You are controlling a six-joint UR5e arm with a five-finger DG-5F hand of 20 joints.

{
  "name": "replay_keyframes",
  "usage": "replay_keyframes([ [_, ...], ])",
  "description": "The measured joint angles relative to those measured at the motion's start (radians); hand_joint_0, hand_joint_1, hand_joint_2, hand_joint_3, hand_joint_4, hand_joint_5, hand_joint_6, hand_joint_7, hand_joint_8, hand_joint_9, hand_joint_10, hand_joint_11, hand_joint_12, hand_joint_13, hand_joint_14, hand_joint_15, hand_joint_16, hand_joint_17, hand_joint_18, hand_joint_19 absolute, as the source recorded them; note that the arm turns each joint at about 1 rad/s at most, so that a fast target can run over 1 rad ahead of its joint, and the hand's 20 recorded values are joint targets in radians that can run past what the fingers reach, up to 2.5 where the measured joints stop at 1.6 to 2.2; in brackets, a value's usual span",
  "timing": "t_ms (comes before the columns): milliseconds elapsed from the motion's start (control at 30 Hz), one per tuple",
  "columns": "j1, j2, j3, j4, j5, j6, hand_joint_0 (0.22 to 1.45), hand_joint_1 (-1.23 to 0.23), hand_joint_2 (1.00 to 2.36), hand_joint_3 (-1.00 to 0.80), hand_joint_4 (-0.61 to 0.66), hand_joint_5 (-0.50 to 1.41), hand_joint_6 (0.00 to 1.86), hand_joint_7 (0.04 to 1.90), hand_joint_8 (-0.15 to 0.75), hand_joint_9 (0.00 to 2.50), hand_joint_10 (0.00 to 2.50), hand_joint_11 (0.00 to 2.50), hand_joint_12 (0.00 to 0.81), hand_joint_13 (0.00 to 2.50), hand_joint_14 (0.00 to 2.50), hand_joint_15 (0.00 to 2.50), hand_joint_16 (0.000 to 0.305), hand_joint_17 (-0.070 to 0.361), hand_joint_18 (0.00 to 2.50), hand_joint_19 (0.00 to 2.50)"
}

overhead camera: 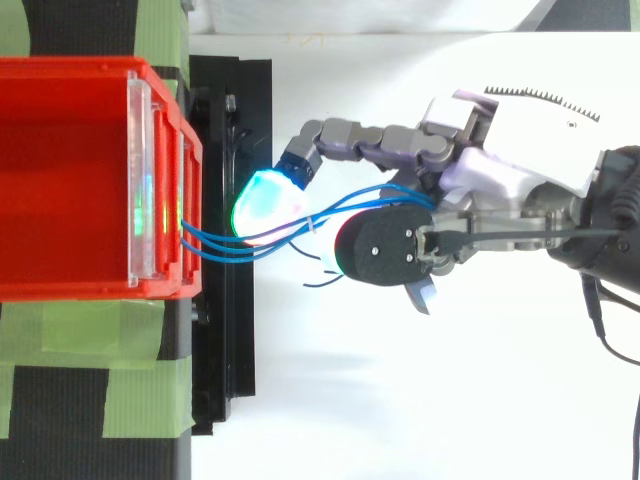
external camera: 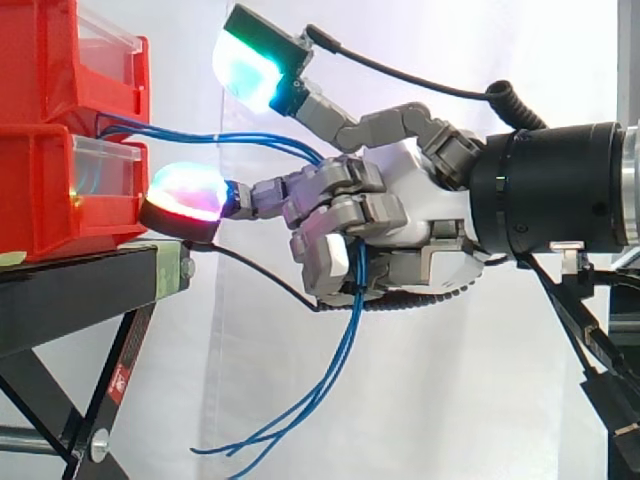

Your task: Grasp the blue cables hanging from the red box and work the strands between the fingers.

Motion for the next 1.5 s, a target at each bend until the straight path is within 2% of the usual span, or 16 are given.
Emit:
replay_keyframes([
  [733, -0.002, 0.001, 0.026, -0.005, 0.005, -0.001, 0.82, -0.64, 1.01, -0.85, 0.13, 0.13, 0.34, 1.26, 0.499, 1.88, 2.50, 2.50, 0.704, 2.08, 2.50, 1.74, 0.286, 0.215, 2.50, 0.73],
  [1200, -0.002, 0.003, 0.029, -0.005, 0.005, -0.002, 0.87, -0.63, 1.01, -0.74, 0.12, 0.09, 0.71, 1.16, 0.499, 1.88, 2.50, 2.50, 0.704, 2.08, 2.50, 1.74, 0.286, 0.215, 2.50, 0.73],
  [1333, -0.002, 0.003, 0.029, -0.005, 0.005, -0.002, 0.88, -0.63, 1.01, -0.69, 0.11, 0.08, 0.77, 1.13, 0.499, 1.88, 2.50, 2.50, 0.704, 2.08, 2.50, 1.74, 0.286, 0.215, 2.50, 0.73],
  [1500, -0.002, 0.003, 0.029, -0.005, 0.005, -0.002, 0.89, -0.65, 1.02, -0.53, 0.11, 0.08, 0.81, 1.13, 0.499, 1.88, 2.50, 2.50, 0.704, 2.08, 2.50, 1.74, 0.286, 0.215, 2.50, 0.73],
])
